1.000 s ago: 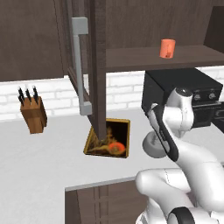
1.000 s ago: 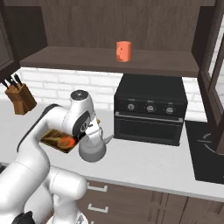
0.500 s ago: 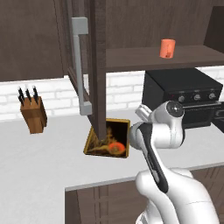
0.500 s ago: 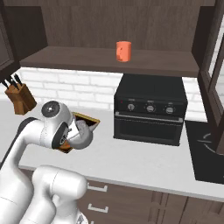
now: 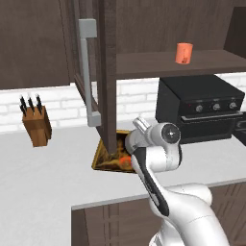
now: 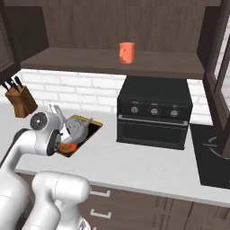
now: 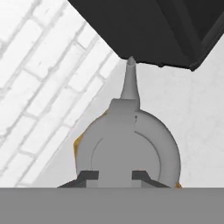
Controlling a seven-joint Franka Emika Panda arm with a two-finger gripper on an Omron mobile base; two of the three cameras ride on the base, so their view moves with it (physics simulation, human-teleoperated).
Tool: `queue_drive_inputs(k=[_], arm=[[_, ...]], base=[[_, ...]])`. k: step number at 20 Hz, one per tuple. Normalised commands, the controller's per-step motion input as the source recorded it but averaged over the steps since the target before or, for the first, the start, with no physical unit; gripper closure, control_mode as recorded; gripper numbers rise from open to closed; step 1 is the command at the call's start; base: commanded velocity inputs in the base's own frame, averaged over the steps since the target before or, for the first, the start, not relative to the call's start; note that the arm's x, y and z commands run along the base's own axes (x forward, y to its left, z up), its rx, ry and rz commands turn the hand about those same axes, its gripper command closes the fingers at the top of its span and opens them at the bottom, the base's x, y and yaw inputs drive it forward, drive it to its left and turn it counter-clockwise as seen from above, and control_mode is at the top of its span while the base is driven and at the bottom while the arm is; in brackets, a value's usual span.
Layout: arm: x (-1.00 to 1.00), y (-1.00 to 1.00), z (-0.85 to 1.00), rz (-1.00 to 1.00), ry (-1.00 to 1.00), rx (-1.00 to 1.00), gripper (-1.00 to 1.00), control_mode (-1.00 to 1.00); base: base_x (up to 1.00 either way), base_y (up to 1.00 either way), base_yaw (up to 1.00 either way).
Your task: Pick the kettle from the counter and place it on the tray. Then pick the mug from the cabinet and place it on the tray. Then close the cabinet doors.
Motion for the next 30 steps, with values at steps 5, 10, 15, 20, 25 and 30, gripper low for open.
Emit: queue_drive_inputs(k=[5,10,15,20,25,30], arm=[[0.54,0.21,0.00,0.00,0.07,0.00,1.00,-1.00],[0.55,0.15,0.00,0.00,0.17,0.00,1.00,-1.00],[0.53,0.06,0.00,0.00,0.18,0.00,1.00,-1.00],[0.44,0.01,-0.06,0.00,0.01,0.04,1.00,-1.00],[0.39,0.02,-0.15,0.00,0.00,0.03,1.00,-1.00],[0.10,0.15,-0.13,0.00,0.00,0.00,1.00,-1.00]], base=[[0.00,0.00,0.00],[0.00,0.00,0.00],[0.00,0.00,0.00],[0.00,0.00,0.00],[0.00,0.00,0.00],[0.00,0.00,0.00]])
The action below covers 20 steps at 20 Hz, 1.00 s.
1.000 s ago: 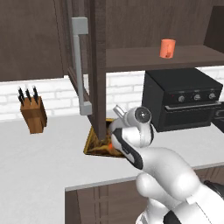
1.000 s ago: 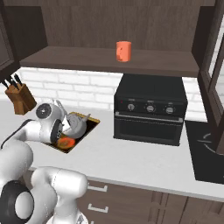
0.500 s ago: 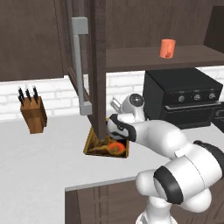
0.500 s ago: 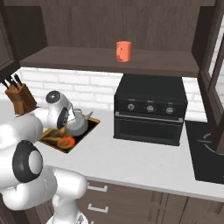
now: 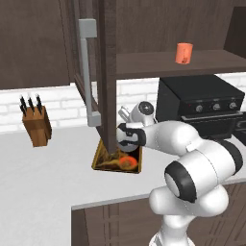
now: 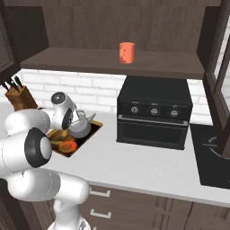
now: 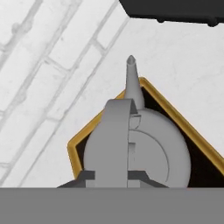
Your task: Pick the kettle from the counter and place it on the tray. Then pick the mug from the cabinet and place it on the tray. Then close the cabinet doors.
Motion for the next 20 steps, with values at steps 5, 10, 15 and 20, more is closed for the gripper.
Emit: queue_drive_inputs(k=[5,10,15,20], arm=[[0.07,0.13,-0.22,0.00,0.00,0.00,1.00,-1.00],[0.07,0.01,-0.26,0.00,0.00,0.02,1.00,-1.00],[0.00,-0.03,-0.35,0.00,-0.01,0.00,-1.00,-1.00],[-0.02,-0.08,-0.22,0.00,-0.04,0.01,-1.00,-1.00]], base=[[0.00,0.00,0.00],[0.00,0.00,0.00],[0.00,0.00,0.00],[0.00,0.00,0.00]])
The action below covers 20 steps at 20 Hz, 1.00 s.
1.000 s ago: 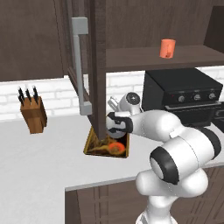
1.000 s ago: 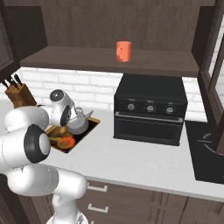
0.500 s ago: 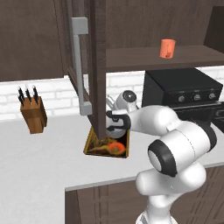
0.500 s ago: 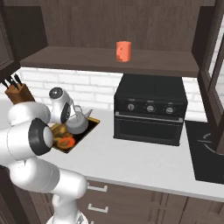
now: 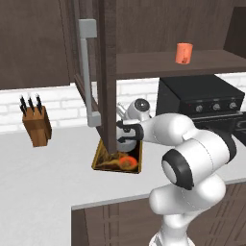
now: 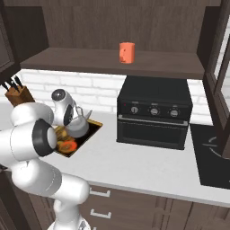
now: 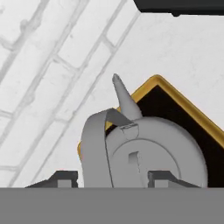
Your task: Pick the kettle from the counter and place it on the tray. Then pick the mug from the cabinet and place it on the tray. Then close the cabinet doors.
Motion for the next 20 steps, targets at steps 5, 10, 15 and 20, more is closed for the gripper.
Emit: queue_drive_inputs(k=[5,10,15,20], arm=[[0.00,-0.02,-0.04,0.00,-0.03,0.03,-1.00,-1.00],[0.00,0.00,0.01,0.00,-0.04,0.03,-1.00,-1.00],[0.00,0.09,0.28,0.00,-0.08,0.01,-1.00,-1.00],[0.00,0.30,0.45,0.07,-0.07,-0.03,-1.00,-1.00]], base=[[0.00,0.00,0.00],[0.00,0.00,0.00],[0.00,0.00,0.00],[0.00,0.00,0.00]])
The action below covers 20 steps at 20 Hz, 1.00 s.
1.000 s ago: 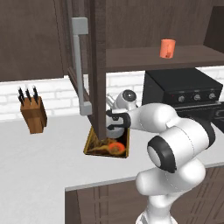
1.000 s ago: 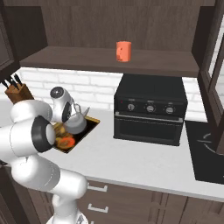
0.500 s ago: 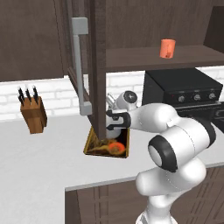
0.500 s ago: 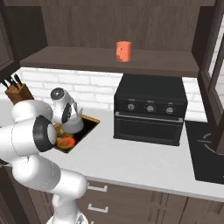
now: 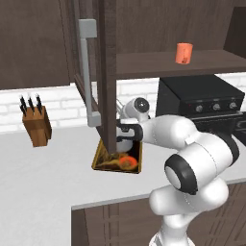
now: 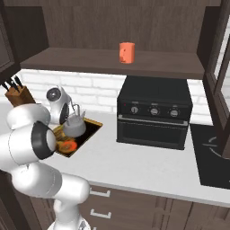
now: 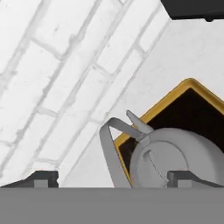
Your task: Pick the kettle from the counter and place it on the tray. Then pick the mug from the cabinet and place it on the tray. Then close the cabinet doors.
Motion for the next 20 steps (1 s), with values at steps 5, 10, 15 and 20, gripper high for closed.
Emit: queue_drive_inputs(k=[5,10,15,20], arm=[[-0.44,0.06,0.60,0.03,-0.13,-0.11,-1.00,-1.00],[-0.79,0.00,0.55,0.01,-0.15,-0.20,-1.00,-1.00],[-0.83,-0.10,0.69,0.03,-0.04,-0.19,-1.00,-1.00],[-0.59,-0.08,0.79,0.01,0.03,-0.19,-1.00,-1.00]], base=[[0.00,0.00,0.00],[0.00,0.00,0.00],[0.00,0.00,0.00],[0.00,0.00,0.00]])
